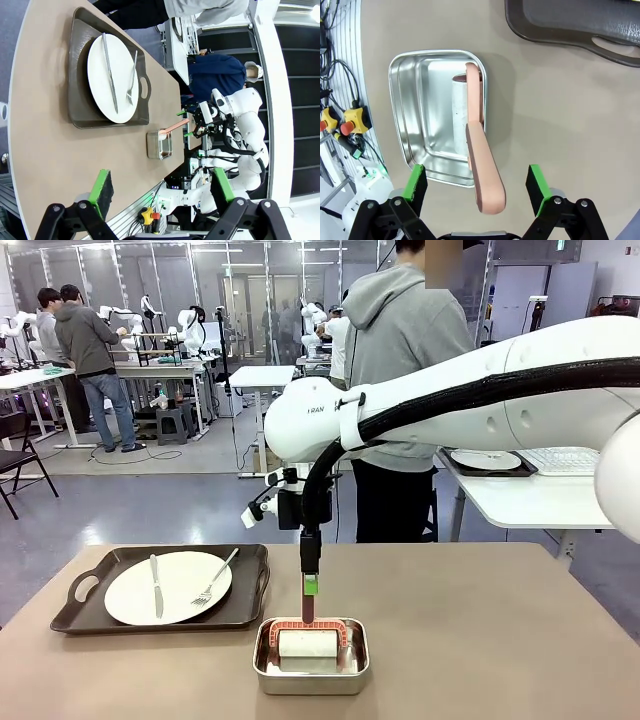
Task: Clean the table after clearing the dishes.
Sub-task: When the left (or right) Handle tray is removed, use the left hand (or right hand) to clean the left (or right) side of the table with the Lint Roller.
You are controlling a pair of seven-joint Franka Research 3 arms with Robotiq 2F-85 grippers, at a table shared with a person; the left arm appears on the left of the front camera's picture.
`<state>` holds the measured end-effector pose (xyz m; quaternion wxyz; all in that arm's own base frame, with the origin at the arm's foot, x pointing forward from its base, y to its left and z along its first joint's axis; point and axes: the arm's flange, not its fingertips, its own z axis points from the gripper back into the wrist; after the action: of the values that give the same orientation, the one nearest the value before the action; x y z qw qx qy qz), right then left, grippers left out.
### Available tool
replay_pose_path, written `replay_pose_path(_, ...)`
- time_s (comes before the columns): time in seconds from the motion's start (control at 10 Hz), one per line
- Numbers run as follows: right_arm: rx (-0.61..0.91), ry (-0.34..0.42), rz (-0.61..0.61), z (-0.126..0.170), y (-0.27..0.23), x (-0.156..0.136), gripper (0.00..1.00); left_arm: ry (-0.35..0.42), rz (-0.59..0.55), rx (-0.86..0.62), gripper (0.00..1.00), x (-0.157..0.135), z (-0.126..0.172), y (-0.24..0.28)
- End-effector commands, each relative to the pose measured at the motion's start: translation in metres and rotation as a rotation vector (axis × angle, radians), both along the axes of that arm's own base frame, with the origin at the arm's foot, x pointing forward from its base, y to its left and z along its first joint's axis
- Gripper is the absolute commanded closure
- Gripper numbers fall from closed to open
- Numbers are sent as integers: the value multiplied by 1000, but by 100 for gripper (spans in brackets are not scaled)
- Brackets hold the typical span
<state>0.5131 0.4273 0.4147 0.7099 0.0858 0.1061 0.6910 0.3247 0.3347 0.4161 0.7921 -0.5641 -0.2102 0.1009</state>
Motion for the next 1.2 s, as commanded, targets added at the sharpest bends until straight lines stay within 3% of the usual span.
replay_pose_path(0.0, -39, -13, -17, 1, 10, -3, 0, -8, 0, 1, 0, -3, 0, 1)
replay_pose_path(0.6, -10, -8, 9, -4, 7, -2, 4, -8, 0, 1, 0, -3, 0, 1)
replay_pose_path(1.1, 26, -16, 5, -5, 7, -3, 54, -8, 0, 1, 0, -3, 0, 1)
